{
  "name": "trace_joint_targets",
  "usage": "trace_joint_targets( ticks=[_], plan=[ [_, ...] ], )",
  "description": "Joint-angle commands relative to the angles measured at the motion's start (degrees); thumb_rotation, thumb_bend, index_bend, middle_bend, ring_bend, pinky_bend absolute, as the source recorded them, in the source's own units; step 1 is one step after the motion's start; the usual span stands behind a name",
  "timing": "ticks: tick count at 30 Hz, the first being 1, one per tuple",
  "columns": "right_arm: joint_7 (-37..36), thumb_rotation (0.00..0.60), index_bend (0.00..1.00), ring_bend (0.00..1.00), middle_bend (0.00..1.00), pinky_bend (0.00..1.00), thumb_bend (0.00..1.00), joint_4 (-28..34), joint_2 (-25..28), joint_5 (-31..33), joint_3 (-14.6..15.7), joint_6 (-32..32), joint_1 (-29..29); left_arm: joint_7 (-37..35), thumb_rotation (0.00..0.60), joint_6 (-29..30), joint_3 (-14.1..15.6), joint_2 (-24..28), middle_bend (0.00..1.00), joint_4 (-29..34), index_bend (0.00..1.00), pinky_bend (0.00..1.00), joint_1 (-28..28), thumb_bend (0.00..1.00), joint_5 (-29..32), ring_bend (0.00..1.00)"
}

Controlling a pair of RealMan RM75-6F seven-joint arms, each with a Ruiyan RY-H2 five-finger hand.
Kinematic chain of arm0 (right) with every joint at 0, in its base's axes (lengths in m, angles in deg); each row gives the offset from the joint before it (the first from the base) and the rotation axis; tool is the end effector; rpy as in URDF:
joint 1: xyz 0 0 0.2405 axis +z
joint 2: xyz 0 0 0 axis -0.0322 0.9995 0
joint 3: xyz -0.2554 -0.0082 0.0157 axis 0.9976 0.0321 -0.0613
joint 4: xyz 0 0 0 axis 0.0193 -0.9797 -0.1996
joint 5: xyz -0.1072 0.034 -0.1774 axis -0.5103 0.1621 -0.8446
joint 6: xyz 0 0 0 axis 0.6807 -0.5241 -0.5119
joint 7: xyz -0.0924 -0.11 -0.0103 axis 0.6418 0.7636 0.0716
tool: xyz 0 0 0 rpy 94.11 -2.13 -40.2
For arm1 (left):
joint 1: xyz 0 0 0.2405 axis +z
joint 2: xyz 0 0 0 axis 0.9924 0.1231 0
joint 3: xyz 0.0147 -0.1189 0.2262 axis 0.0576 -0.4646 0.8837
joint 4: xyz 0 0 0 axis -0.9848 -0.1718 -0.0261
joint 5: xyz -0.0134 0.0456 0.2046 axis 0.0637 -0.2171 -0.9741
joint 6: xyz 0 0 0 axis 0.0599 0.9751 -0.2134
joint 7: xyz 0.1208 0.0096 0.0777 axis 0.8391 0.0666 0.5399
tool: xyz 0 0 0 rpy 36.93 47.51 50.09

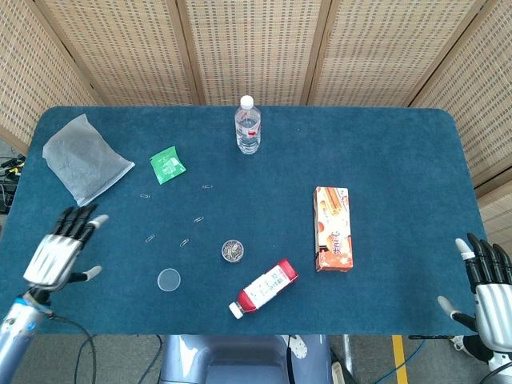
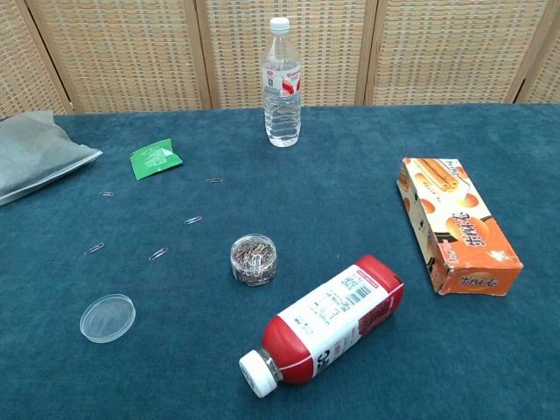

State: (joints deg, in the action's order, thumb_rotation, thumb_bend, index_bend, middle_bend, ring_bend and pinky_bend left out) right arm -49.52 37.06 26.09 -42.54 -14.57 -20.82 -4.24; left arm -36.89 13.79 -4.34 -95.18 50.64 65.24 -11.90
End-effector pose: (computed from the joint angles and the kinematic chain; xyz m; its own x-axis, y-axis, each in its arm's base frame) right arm -0.2817 -0.1414 0.1858 0.4477 0.1368 0.8837 -0.8910 -0.0148 0.4537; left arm -0.2677 0.2362 0.1114 0.5058 0.0963 0.8573 0.8398 -0.2824 -0.4637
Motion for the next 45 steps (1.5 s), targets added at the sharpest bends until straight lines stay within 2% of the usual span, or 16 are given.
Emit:
trace_joint_targets(
  ticks=[1, 9, 12, 17, 31, 45],
  plan=[
    [0.23, 0.6, 0.0, 0.0, 0.0, 0.0, 0.0, -0.06, -0.05, 0.6, -0.29, 0.19, 0.08, -2.21, 0.6, -12.75, -3.14, -4.0, 0.0, -4.25, 0.25, 0.0, -9.45, 0.09, 1.35, 0.0],
    [1.32, 0.6, 0.0, 0.0, 0.0, 0.0, 0.0, 0.03, -0.46, 0.78, -0.25, 0.59, 0.19, 2.25, 0.6, -22.41, -5.27, -10.66, 0.0, -10.83, 0.28, 0.0, -17.68, 0.14, 3.08, 0.0],
    [1.64, 0.6, 0.0, 0.0, 0.0, 0.0, 0.0, 0.1, -0.62, 1.67, -0.45, 1.22, 0.36, 4.69, 0.6, -25.65, -6.22, -13.32, 0.0, -11.81, 0.28, 0.0, -19.7, 0.18, 6.23, 0.0],
    [1.77, 0.6, 0.0, 0.0, 0.0, 0.0, 0.0, 0.26, -0.65, 1.84, -0.51, 1.47, 0.5, 8.37, 0.6, -30.14, -6.98, -17.04, 0.0, -14.38, 0.37, 0.0, -22.72, 0.21, 10.39, 0.0],
    [1.19, 0.6, 0.0, 0.0, 0.0, 0.0, 0.0, 0.29, -0.44, 2.81, -0.64, 2.49, 0.85, 17.2, 0.6, -32.13, -5.33, -22.96, 0.0, -17.95, 0.45, 0.0, -25.36, 0.25, 15.86, 0.0],
    [0.71, 0.6, 0.0, 0.0, 0.0, 0.0, 0.0, 0.29, -0.24, 3.56, -0.77, 3.06, 1.07, 15.39, 0.6, -30.07, -3.84, -22.56, 0.0, -18.29, 0.46, 0.0, -24.97, 0.26, 15.51, 0.0]
  ],
)
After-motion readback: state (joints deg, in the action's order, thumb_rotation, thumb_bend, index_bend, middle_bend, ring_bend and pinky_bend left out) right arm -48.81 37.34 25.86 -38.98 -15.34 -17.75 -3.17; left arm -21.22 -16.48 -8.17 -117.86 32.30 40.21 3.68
